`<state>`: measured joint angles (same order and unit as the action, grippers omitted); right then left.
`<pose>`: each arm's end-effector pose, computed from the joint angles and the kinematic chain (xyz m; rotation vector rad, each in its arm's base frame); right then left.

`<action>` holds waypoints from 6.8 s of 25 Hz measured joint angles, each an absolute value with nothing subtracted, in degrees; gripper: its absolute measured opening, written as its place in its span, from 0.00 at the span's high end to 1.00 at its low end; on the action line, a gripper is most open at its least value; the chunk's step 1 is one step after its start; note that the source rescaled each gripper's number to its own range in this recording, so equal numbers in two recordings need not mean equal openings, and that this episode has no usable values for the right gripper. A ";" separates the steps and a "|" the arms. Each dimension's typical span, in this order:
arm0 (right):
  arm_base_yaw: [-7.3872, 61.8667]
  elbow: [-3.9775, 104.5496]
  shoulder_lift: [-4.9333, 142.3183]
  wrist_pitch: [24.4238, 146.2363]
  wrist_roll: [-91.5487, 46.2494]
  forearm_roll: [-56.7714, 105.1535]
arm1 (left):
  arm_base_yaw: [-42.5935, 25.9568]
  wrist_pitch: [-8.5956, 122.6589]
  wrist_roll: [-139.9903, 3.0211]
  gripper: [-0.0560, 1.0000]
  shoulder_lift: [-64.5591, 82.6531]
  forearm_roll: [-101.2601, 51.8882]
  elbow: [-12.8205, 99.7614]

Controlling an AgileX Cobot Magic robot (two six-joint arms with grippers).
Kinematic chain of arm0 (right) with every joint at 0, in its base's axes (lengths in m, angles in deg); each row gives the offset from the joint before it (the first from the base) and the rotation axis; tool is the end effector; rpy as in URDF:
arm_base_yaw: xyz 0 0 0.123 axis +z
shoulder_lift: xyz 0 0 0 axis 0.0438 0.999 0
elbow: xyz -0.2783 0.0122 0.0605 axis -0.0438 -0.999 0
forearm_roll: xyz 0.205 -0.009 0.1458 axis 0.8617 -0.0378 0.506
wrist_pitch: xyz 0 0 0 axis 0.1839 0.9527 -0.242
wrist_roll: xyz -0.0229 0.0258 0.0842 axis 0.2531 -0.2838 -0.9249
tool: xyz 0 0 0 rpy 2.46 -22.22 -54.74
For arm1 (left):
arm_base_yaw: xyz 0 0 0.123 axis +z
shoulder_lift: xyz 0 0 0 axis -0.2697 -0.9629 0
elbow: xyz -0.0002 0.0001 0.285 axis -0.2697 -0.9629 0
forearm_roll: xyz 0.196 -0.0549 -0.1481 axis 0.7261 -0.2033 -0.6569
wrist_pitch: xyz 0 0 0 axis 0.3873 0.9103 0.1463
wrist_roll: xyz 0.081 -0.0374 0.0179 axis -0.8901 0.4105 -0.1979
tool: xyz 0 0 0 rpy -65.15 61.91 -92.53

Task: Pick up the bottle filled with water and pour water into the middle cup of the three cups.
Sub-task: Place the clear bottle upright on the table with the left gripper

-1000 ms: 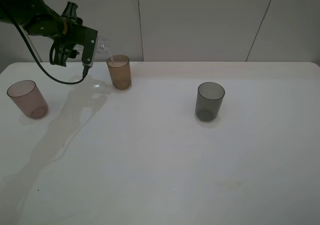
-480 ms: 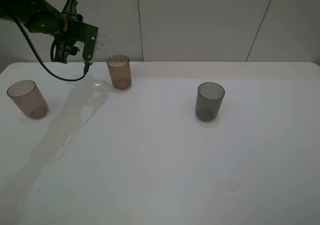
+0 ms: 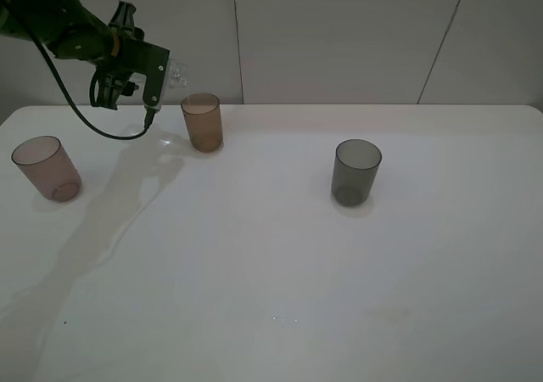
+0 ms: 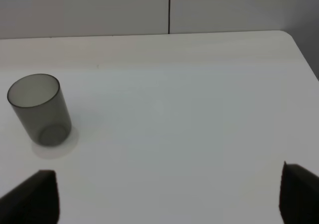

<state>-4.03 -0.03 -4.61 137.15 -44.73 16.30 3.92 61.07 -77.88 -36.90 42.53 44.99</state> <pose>-0.0079 0.0009 0.2826 0.1019 2.0231 -0.0808 0.4572 -0.0845 0.1777 1.9035 1.4474 0.8928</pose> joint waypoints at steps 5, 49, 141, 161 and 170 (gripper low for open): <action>-4.03 -0.03 -4.61 137.15 -44.73 16.30 | 3.92 60.66 -77.88 0.94 -36.90 42.53 46.49; -4.03 -0.03 -4.61 137.15 -44.73 16.30 | 3.36 58.55 -83.55 0.94 -36.90 48.53 47.84; -4.03 -0.03 -4.61 137.15 -44.73 16.30 | 1.22 55.34 -75.09 0.94 -36.90 83.43 47.84; -4.03 -0.03 -4.61 137.15 -44.73 16.30 | 0.58 52.62 -68.44 0.94 -34.77 63.70 47.46; -4.03 -0.03 -4.61 137.15 -44.73 16.30 | -3.26 48.75 -55.22 0.94 -31.39 7.18 47.16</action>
